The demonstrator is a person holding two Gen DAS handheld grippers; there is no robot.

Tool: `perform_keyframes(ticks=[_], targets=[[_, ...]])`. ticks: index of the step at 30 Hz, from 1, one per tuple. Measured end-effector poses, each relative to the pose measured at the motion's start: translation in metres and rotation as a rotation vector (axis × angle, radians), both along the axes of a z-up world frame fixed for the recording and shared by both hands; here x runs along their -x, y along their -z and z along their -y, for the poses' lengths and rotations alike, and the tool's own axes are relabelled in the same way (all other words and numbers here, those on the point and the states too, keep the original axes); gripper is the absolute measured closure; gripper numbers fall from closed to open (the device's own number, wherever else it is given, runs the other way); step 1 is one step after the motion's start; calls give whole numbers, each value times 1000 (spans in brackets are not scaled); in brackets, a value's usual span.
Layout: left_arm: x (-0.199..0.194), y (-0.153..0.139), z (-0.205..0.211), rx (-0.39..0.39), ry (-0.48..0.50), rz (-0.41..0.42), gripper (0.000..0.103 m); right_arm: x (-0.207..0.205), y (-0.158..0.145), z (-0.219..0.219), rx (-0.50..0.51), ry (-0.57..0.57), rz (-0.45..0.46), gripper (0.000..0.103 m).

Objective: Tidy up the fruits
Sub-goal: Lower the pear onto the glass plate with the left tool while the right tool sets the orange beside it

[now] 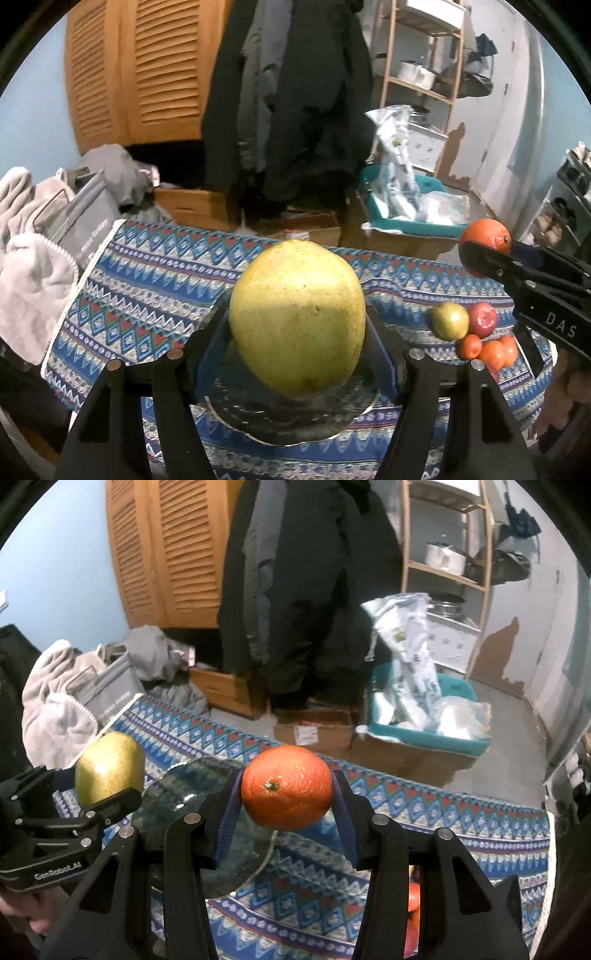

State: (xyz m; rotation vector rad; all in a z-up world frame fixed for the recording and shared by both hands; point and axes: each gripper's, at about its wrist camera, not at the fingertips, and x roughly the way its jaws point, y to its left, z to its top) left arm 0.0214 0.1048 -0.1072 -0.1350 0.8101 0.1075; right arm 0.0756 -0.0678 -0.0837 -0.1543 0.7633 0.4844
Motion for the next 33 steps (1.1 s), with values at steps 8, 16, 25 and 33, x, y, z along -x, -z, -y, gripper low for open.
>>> perform_keyframes(ticks=[8, 16, 25, 33], targets=[[-3, 27, -21, -15, -49, -65, 32, -8, 25, -36, 18, -56, -69, 56], [-9, 59, -33, -5, -80, -156, 32, -19, 69, -64, 53, -87, -169, 56], [-19, 93, -36, 29, -90, -260, 32, -30, 108, -72, 76, -99, -290, 56], [-24, 115, -36, 31, -91, -332, 32, -30, 131, -77, 107, -118, -346, 56]])
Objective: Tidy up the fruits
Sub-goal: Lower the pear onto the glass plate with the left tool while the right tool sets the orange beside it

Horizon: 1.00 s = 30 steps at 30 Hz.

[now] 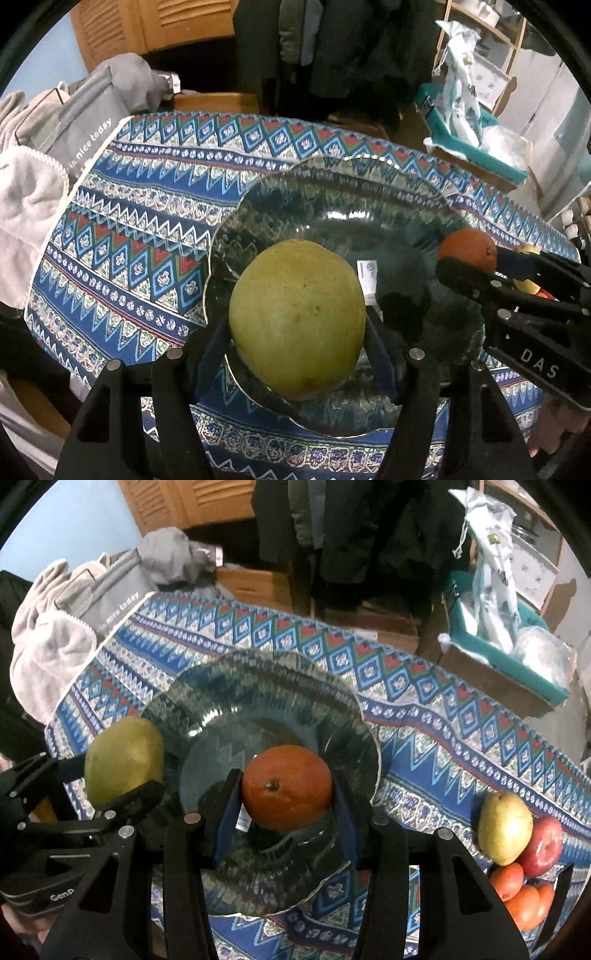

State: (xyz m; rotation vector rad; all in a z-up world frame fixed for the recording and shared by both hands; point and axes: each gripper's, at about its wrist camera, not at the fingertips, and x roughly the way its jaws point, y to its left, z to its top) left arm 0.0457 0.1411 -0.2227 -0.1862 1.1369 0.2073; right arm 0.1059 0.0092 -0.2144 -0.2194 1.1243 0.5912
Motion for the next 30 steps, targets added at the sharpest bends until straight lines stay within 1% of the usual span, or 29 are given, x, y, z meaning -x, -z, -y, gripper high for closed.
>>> perform_keyframes(ticks=[6, 11, 17, 19, 23, 26, 27, 30], targets=[[-3, 14, -2, 43, -8, -55, 32, 1, 11, -1, 18, -13, -26, 56], [-4, 23, 0, 32, 1, -92, 32, 1, 15, -1, 19, -19, -47, 56], [-6, 38, -3, 77, 1, -160, 32, 0, 18, -1, 20, -18, -63, 56], [-6, 41, 0, 72, 11, -171, 32, -1, 19, -1, 23, -16, -68, 55], [-4, 34, 8, 32, 36, -147, 32, -1, 20, 2, 22, -13, -75, 55], [-4, 27, 13, 19, 56, -124, 28, -2, 16, 4, 4, -5, -65, 46], [-3, 26, 13, 16, 60, -120, 24, -2, 13, 5, -3, -3, -60, 44], [-2, 19, 16, -7, 72, -104, 24, -2, 8, 8, -9, 1, -51, 44]])
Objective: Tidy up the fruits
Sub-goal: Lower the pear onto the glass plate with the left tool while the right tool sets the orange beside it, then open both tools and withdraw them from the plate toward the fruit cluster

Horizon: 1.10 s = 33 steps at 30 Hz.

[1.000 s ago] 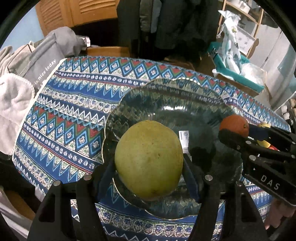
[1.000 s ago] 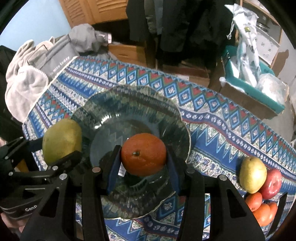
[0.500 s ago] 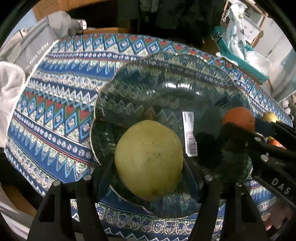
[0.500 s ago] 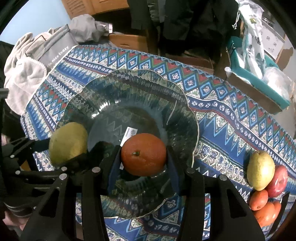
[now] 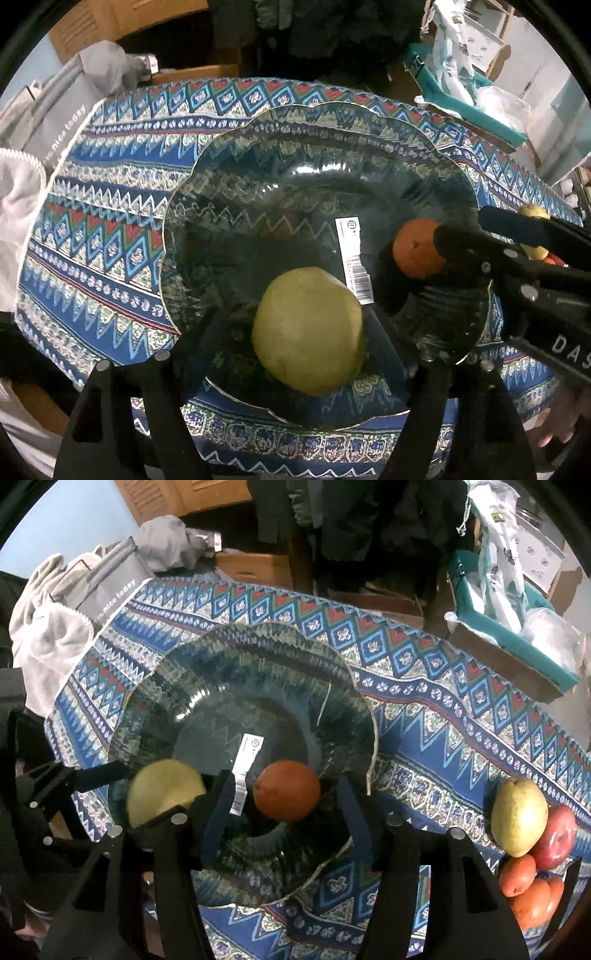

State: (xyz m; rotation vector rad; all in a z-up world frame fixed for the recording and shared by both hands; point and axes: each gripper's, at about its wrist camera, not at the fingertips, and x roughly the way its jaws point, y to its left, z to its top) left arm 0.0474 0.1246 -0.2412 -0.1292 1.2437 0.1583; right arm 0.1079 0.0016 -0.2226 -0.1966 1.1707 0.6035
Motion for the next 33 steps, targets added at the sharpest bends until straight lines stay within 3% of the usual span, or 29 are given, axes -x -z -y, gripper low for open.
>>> perform_keyframes(ticks=[3, 11, 16, 29, 33], targets=[[1, -7, 3, -39, 16, 28, 23, 0, -3, 4, -2, 10, 9, 44], [8, -33, 9, -26, 22, 84, 23, 5, -25, 14, -24, 33, 56, 44], [12, -46, 14, -23, 34, 117, 23, 11, -43, 23, -12, 52, 113, 38], [14, -72, 34, -13, 59, 183, 22, 26, -86, 72, -17, 127, 242, 38], [14, -79, 47, -3, 78, 200, 22, 32, -99, 92, -28, 156, 275, 33]])
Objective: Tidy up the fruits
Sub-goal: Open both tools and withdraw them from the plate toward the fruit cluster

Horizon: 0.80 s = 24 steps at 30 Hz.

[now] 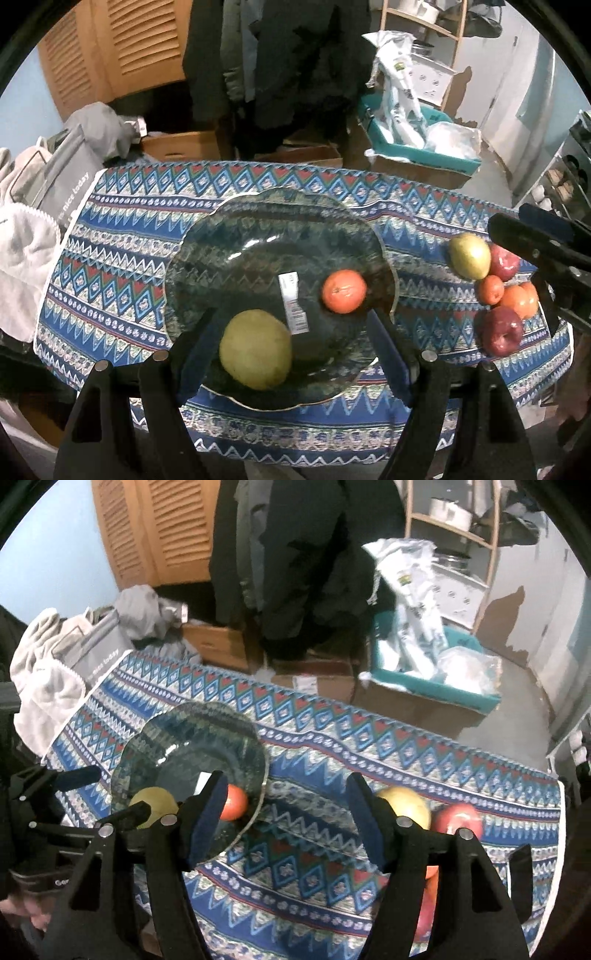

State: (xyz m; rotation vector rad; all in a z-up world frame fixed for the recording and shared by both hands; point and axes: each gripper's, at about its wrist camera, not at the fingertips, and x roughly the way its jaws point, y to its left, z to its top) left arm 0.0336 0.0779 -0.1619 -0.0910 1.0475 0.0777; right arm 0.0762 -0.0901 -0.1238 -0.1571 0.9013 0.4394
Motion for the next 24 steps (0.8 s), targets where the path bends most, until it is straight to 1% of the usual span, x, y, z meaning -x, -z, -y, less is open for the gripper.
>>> perform_keyframes(ticks=[8, 13, 14, 16, 17, 21, 24], targets=[[1, -13, 29, -19, 50, 37, 22, 12, -14, 36, -9, 51, 43, 32], [2, -21, 42, -16, 67, 54, 22, 22, -20, 62, -19, 87, 68, 32], [2, -22, 46, -14, 73, 59, 22, 24, -22, 69, -21, 96, 76, 32], [2, -25, 52, -17, 80, 67, 17, 27, -24, 78, -23, 110, 89, 32], [2, -27, 56, -20, 83, 76, 17, 28, -26, 83, -24, 119, 96, 32], [2, -30, 70, -23, 107, 86, 17, 33, -29, 106, -38, 164, 111, 28], [2, -31, 82, -26, 128, 88, 17, 34, -31, 121, -40, 192, 119, 28]])
